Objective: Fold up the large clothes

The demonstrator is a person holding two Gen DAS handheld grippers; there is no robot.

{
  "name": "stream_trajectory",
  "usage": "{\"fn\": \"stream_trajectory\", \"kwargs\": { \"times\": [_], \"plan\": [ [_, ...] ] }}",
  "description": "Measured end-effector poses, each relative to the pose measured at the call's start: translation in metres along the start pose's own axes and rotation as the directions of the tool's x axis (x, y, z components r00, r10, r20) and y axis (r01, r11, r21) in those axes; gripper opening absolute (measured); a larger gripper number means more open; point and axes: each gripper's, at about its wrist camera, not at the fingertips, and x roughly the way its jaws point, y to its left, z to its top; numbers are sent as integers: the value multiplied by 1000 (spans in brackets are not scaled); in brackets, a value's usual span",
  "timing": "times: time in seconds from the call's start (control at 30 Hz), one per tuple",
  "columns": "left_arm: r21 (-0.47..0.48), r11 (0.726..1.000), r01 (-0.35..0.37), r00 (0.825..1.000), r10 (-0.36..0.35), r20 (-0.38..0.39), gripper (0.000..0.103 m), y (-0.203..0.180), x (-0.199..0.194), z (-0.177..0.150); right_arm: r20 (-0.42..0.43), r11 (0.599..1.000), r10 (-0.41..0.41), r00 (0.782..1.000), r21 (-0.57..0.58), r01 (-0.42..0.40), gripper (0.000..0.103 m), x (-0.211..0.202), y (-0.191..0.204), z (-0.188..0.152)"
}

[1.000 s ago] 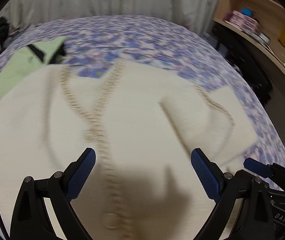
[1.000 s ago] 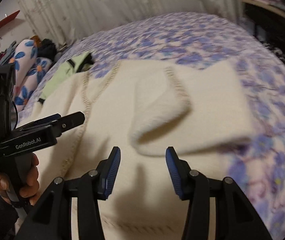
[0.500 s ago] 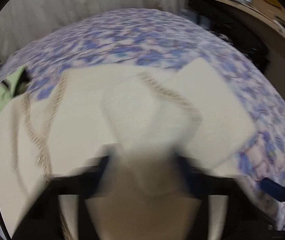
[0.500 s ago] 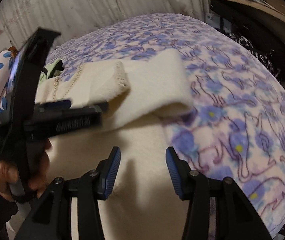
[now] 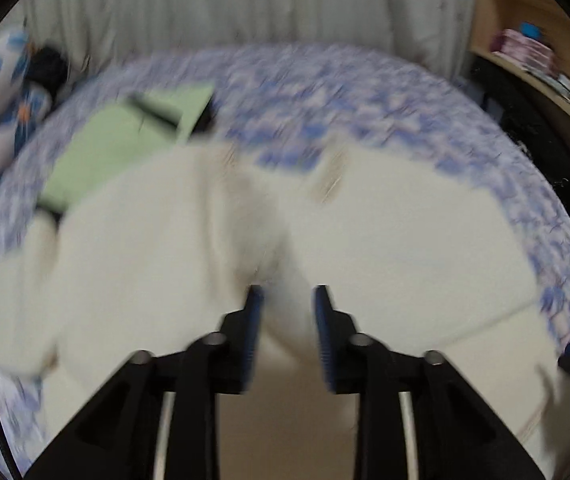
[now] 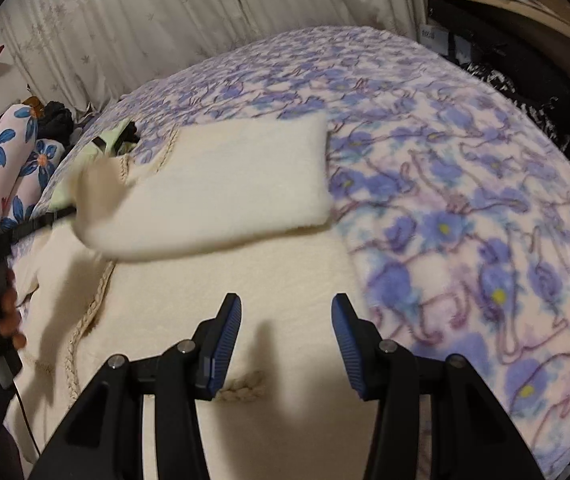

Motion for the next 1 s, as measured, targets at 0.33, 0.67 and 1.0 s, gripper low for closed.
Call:
{"fn": "stream_trajectory", "kwargs": {
  "times": [0.33, 0.67, 1.0],
  "plan": [
    [-238, 960, 149, 986, -164, -41, 71, 79, 24, -3, -49, 999, 18, 999, -39, -20, 48, 18, 14, 11],
    [-75, 985, 155, 978, -163, -128, 58, 47, 60, 26, -87, 999, 20, 996, 44, -16, 55, 56, -11, 83],
    [83, 989, 127, 991, -122, -63, 14, 27, 45, 53, -165, 992, 62, 984, 119, -42, 25, 117, -39, 112]
  ]
}}
